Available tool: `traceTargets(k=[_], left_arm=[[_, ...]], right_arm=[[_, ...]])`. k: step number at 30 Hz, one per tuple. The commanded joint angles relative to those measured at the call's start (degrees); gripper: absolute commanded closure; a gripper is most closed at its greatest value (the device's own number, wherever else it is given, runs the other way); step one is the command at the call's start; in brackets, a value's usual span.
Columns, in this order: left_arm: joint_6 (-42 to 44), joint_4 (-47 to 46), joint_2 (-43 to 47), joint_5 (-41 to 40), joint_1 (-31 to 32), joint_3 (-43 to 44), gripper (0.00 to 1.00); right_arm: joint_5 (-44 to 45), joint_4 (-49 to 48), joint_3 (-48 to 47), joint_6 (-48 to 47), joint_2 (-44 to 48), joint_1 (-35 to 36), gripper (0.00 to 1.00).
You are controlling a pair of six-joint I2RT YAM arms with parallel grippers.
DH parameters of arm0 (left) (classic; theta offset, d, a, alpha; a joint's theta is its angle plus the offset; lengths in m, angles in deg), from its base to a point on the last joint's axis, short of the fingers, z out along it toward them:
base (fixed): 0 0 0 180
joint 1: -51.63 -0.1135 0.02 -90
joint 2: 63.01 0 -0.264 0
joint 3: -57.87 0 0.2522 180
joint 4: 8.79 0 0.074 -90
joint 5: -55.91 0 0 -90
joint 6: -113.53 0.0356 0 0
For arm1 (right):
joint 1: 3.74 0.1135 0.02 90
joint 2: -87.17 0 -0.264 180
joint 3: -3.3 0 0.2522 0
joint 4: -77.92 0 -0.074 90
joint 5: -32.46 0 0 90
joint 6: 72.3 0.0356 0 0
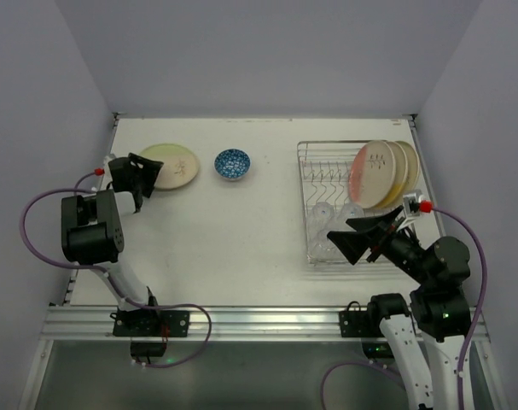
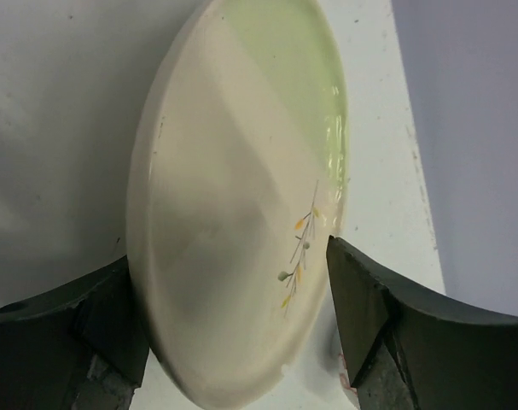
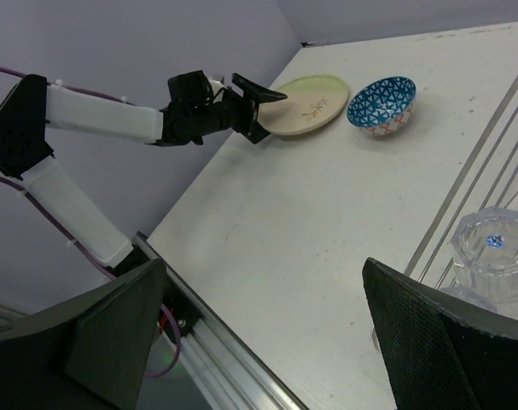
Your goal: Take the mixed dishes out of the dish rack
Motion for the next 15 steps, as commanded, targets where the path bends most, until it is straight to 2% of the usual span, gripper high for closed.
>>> traceTargets(k=[1,5,11,15], left_arm=[[3.89,5.96,3.59,-6.66,2.37,3.45,0.22],[4.15,9.22,3.24,-7.88,2.99,4.06,0.17],[5.38,20.82,2.10,-11.85,3.35,7.57,0.02],[5.56,26.36,1.40,-13.43,3.52,10.56,0.00]], right_arm=[[-1.98,-0.69,-0.18,-0.08,0.14,-0.11,0.01],[-1.89,-0.60,-0.62,0.19,0.58,-0.11,0.01],[-1.89,-0.08,-0.79,0.45,1.02,-0.03,0.01],[-1.19,0.10,-0.79,0.89,0.58,-0.11,0.01]])
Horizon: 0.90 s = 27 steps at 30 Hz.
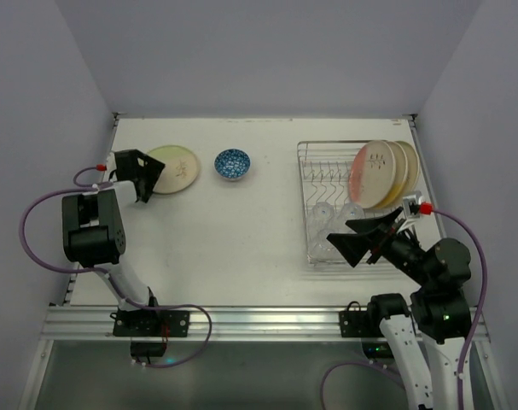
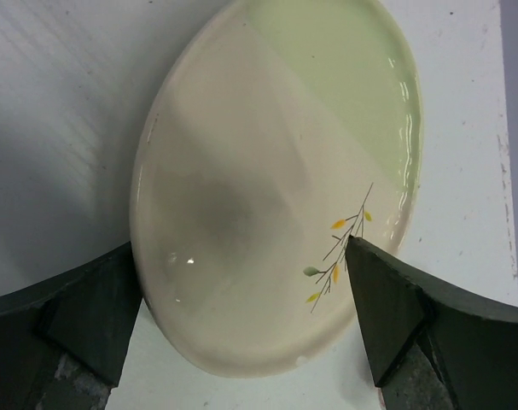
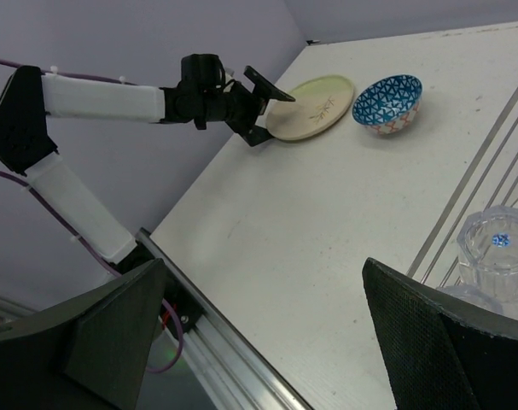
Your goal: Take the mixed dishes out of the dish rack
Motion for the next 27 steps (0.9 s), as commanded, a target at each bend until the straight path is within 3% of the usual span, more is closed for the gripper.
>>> traceTargets(k=[1,10,15,20,23,25,27], left_arm=[[2.06,9.48,0.54,-4.56,0.42,3.53,0.00],[2.06,15.22,2.73,-3.51,0.42,3.62,0.00],[3.28,18.21,11.34,-1.76,0.42,2.39,0.00],[5.83,18.57,25.98,9.21,0.68,-0.51,0.00],[9.96,19.88,36.99,7.50,5.41,-2.00,0.00],[13.82,22.68,43.91,4.51,13.48,-2.97,0.00],[16.89,26.72,47.81,1.25,18.67,-3.85,0.00]], right_arm=[[-0.09,-0.11,-0.79,0.76,-0.36,-0.11,0.01],[11.40,5.94,-4.04,-4.24,-4.84,-0.11,0.01],[27.89,10.95,-7.03,-8.29,-10.73,-0.11,0.01],[41.90,11.14,-9.49,-10.92,-15.65,-0.11,0.01],[47.97,9.12,-10.54,-14.08,-18.55,-0.11,0.01],[50.08,7.63,-11.33,-16.11,-21.10,-0.11,0.10],[52.55,7.53,-13.44,-17.16,-23.20,-0.11,0.09]])
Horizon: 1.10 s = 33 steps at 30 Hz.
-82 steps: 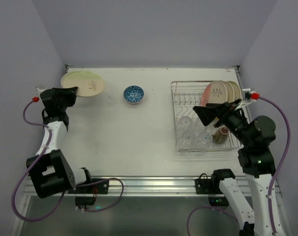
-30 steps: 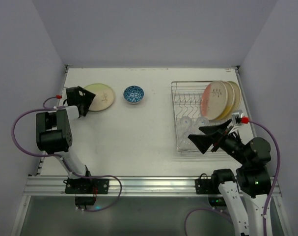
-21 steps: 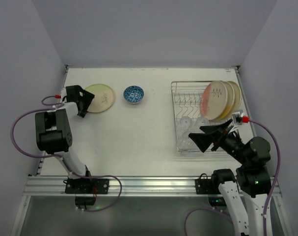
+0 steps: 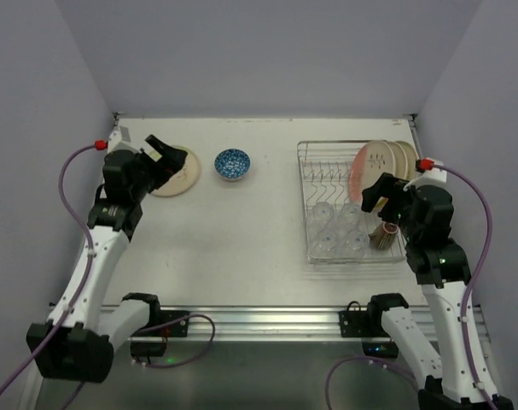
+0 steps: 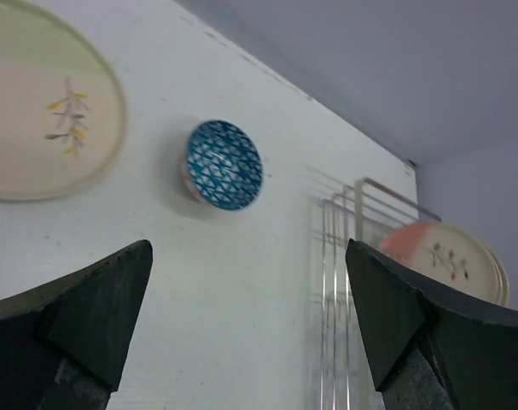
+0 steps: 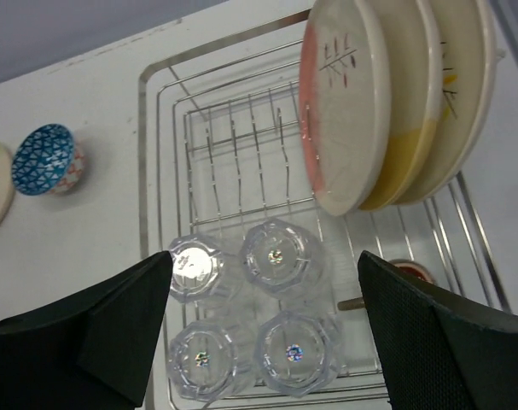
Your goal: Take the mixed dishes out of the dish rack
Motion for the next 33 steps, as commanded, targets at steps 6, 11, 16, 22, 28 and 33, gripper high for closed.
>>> traceTargets(k=[6,11,16,22,28,33], left_arm=[[19.34,16.07,17.79,0.11,8.06,-3.85,0.00],[26.42,22.08,18.76,0.31,8.50,-3.30,0.00],[24.74,17.51,23.42,-1.72,9.12,-8.67,0.00],[24.83,16.89,23.07,-0.76,9.12,-9.11,0.00],[24.65,16.54,24.56,-0.59,9.12,-9.46,0.00],[24.74,16.45,24.48,-0.32,9.21,-9.55,0.00]], right_arm=[[13.53,-1.53,-12.11,-9.45,-18.24,-0.20,0.02],[16.29,-3.99,-17.20,-12.27,-27.56,-1.34,0.04],[15.51,-6.10,-22.21,-16.31,-36.45,-2.48,0.14],[13.13,-5.58,-25.73,-19.04,-44.19,-3.54,0.25],[12.07,-5.40,-26.53,-19.92,-47.97,-4.68,0.26],[7.87,-3.21,-27.75,-20.18,-51.49,-5.30,0.27]])
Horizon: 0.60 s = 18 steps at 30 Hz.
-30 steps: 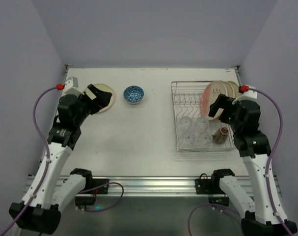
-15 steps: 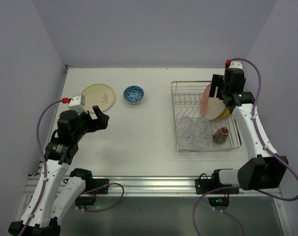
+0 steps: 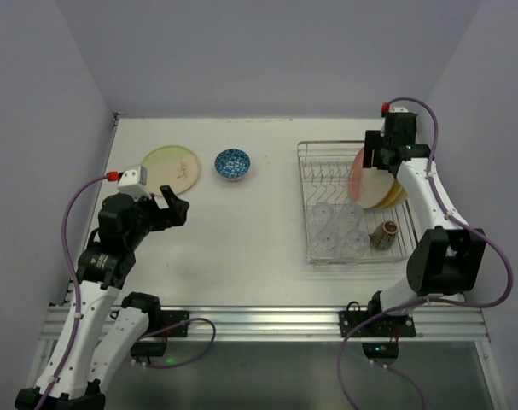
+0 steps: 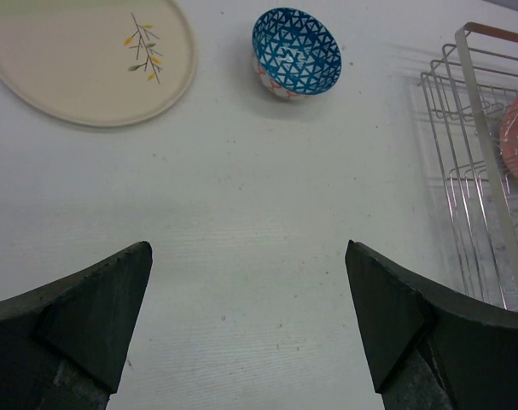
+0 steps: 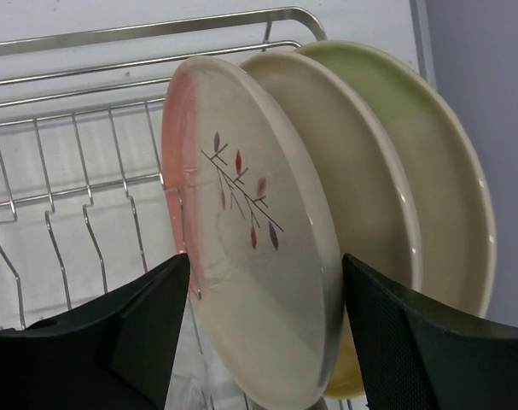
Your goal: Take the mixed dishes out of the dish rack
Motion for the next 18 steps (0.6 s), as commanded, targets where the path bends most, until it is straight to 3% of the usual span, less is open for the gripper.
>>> traceTargets(k=[1,5,10,15,18], left_arm=[[1.53,-1.67,0.19,0.57,0.29,-0.37,0.00],[1.44,-1.75,0.28,0.40,0.38,-0.37,0.00],[1.44,-1.84,0.37,0.57,0.38,-0.46,0.00],[1.53,-2.02,0.37,1.01,0.38,-0.55,0.00],[1.53,-2.02,0.37,1.01,0.38,-0.55,0.00]], right_arm=[[-7.58,1.71,-3.52,-1.32,-1.88,-0.40,0.27],[-18.86,3.48,-4.57,-1.23,-2.58,-3.04,0.29],[-18.79,4.45,-5.45,-1.15,-3.11,-3.30,0.37],[-18.96,4.53,-5.54,-0.70,-3.46,-3.39,0.51],[-18.96,4.71,-5.81,-0.44,-3.90,-3.39,0.53]])
